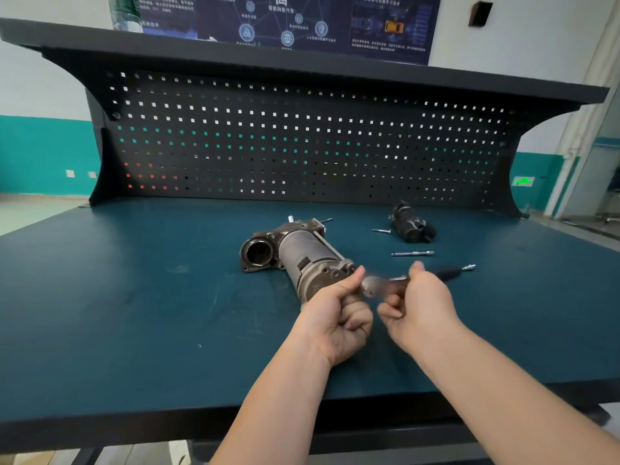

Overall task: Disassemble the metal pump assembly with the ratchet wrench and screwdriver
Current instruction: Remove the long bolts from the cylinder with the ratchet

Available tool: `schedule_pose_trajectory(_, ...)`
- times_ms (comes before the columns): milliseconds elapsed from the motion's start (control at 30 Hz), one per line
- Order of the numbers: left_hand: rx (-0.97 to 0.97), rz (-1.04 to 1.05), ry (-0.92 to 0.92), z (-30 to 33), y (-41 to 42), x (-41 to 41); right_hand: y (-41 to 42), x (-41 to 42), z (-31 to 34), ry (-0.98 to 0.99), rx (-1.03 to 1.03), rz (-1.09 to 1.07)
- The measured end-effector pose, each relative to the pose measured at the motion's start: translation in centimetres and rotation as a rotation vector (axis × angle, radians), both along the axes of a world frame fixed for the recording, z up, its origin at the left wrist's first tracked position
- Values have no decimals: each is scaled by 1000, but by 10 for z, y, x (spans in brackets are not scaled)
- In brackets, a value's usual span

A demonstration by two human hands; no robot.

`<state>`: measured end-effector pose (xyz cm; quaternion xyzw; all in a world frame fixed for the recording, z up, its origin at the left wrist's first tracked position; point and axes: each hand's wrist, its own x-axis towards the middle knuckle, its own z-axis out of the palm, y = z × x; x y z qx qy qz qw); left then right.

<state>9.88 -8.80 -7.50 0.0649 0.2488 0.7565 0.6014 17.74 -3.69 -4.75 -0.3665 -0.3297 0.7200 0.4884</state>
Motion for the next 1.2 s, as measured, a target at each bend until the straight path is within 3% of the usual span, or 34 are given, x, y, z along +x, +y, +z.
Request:
schedule_pose_trajectory(33, 2, -9, 0, -1, 0, 0, 1, -1, 0, 25, -51, 20)
schedule_pose_trajectory(67, 6, -21, 4, -2, 0, 0, 3, 1, 2, -32, 34, 26)
schedule_pose_trajectory(200, 10, -44, 46, -6, 2, -1, 3, 12, 12, -704, 1133, -77)
schedule_pose_trajectory(267, 10, -34, 82, -8, 3, -1, -2, 12, 9, -854, 1492, -72)
schedule_pose_trajectory(300, -2, -26, 94, -9, 4, -2, -5, 10, 4, -865, 1550, -104)
schedule_pose_trajectory(367, -17, -13, 79, -9, 3, -4, -11, 6, -5, -762, 1348, -178)
schedule_pose_trajectory(400, -26, 3, 63, -8, 3, -4, -10, 4, -8, -641, 1076, -201)
schedule_pose_trajectory(467, -28, 23, 51, -6, 2, -3, -4, 0, -2, -203, 385, -115)
schedule_pose_trajectory(500, -18, 19, 49, -5, 1, -2, -3, 0, 1, -18, 146, -47)
schedule_pose_trajectory(533, -7, 7, 45, -5, 0, -1, -1, 1, 2, 34, 67, -7)
schedule_pose_trajectory(567, -4, -7, 43, -5, -1, 0, 0, 3, 2, -24, 145, 16)
schedule_pose_trajectory(700, -21, -50, 73, -8, 0, -1, -7, 15, 11, -735, 1233, -29)
schedule_pose_trajectory(767, -28, -34, 98, -9, 1, -3, -11, 13, 14, -950, 1550, 18)
schedule_pose_trajectory(833, -28, -12, 83, -9, 1, -4, -13, 8, 11, -917, 1530, -7)
schedule_pose_trajectory(867, -26, -3, 66, -9, 1, -5, -14, 7, 9, -817, 1398, -36)
schedule_pose_trajectory(933, -36, 26, 43, -6, 1, -3, -11, 3, 7, -544, 930, -93)
schedule_pose_trajectory(1000, -31, 42, 48, -5, 0, -2, -6, -1, 8, -164, 330, -44)
schedule_pose_trajectory(1067, -17, 19, 48, -4, 0, -1, -3, -2, 8, 25, 39, 11)
schedule_pose_trajectory(1100, -23, 8, 48, -5, 0, -1, -2, 0, 10, -26, 99, 35)
schedule_pose_trajectory(1133, -30, -7, 51, -5, 0, -1, 0, 4, 11, -182, 306, 46)
schedule_pose_trajectory(1200, -30, -30, 71, -6, 0, -1, 0, 12, 16, -581, 913, 14)
